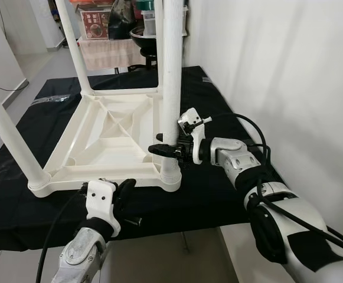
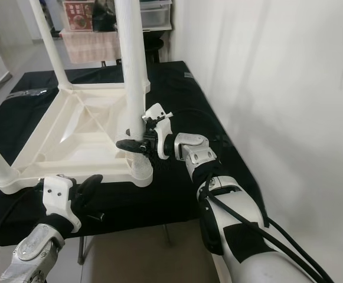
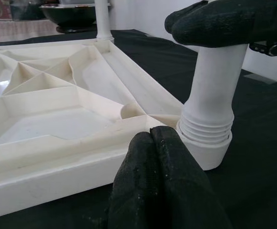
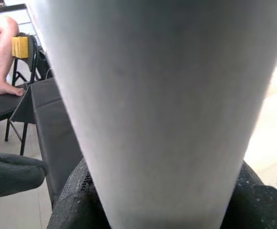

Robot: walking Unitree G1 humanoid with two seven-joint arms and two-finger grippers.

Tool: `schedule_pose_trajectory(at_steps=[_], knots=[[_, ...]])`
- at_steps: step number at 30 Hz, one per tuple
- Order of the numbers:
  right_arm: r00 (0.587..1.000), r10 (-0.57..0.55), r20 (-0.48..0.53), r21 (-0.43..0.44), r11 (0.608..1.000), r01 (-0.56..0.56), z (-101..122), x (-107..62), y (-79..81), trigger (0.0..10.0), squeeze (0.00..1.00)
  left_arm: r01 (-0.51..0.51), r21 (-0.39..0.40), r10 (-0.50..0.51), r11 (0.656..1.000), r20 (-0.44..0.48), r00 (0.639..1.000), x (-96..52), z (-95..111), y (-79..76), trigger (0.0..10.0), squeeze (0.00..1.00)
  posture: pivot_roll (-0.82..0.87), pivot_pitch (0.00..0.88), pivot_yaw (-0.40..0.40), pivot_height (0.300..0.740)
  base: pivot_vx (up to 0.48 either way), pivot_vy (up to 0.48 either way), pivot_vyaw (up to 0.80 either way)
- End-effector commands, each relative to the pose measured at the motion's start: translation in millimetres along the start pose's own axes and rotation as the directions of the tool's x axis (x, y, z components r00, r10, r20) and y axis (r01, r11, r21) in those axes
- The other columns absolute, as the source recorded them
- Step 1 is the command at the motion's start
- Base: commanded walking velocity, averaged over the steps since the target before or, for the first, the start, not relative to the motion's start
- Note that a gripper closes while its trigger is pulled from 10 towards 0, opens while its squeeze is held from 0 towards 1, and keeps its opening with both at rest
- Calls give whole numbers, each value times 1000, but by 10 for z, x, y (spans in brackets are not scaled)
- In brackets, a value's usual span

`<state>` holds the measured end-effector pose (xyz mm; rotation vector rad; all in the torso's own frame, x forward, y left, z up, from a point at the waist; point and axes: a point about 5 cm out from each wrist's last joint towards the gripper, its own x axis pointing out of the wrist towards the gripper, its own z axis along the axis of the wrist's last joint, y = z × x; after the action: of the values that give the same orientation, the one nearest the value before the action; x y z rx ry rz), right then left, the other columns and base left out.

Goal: Building children table

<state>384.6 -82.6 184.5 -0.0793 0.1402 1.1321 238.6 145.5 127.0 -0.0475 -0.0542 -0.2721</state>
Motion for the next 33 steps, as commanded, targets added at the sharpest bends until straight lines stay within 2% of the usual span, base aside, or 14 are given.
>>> schedule_pose_trajectory(at_steps=[1,8,9,11,12,14,21,22,25,26,27,30,32,33], knots=[[1000,17,12,16,1000,-17,-47,12,27,0,0,9,-14,-9,1000,-11,1000,-13,-15,-15,10000,0,38,0,-26,740,0,0,0],[999,-50,-16,38,998,51,-177,-75,-9,0,0,8,-16,-8,1000,-8,1000,-31,-2,7,10000,0,12,0,-15,740,0,0,0],[858,-512,-33,156,846,510,-369,-75,-117,0,0,8,-16,-9,1000,-9,1000,-41,-1,21,10000,0,-3,0,-15,740,0,0,0],[858,-512,-33,156,846,510,-369,-75,-117,0,0,8,-16,-9,1000,-9,1000,-41,-1,21,10000,0,-3,0,-15,740,0,0,0],[766,-633,-114,149,751,643,-672,36,180,0,0,13,-11,-13,1000,-16,1000,-38,-6,53,10000,0,-34,0,36,740,0,0,0],[808,-581,-104,110,800,589,-665,123,249,0,0,18,-11,-18,1000,-22,1000,-28,-15,63,10000,0,0,0,12,740,0,0,0],[833,-541,-119,80,831,551,-702,196,295,0,0,-3,-15,3,1000,-13,1000,-31,-19,71,10000,0,-8,0,10,740,0,0,0],[828,-545,-128,67,828,556,-707,187,291,6353,0,-6,-11,6,1000,-14,1000,-28,-23,71,10000,0,1,0,7,740,0,0,0],[822,-552,-141,48,825,563,-711,176,296,6353,0,-7,-6,6,1000,-16,1000,-23,-28,70,10000,0,1,0,7,740,0,0,0],[815,-561,-146,56,818,573,-702,174,334,10000,0,-5,-7,5,1000,-17,1000,-22,-28,71,10000,0,1,0,7,740,0,0,0],[844,-525,-109,78,842,533,-625,189,349,10000,1000,0,-10,0,1000,-18,1000,-18,-33,65,10000,0,0,0,8,740,0,0,0],[884,-465,-49,111,877,467,-511,212,337,10000,1000,6,-14,-6,1000,-20,1000,-12,-37,59,10000,0,-3,0,10,740,0,0,0],[961,-264,87,124,960,252,-267,222,307,10000,1000,14,-18,-14,1000,-22,1000,-1,-42,49,10000,0,-6,0,11,740,0,0,0],[961,-264,87,124,960,252,-267,222,307,10000,1000,14,-18,-14,1000,-22,1000,-1,-42,49,10000,0,-6,0,11,740,0,0,0]])
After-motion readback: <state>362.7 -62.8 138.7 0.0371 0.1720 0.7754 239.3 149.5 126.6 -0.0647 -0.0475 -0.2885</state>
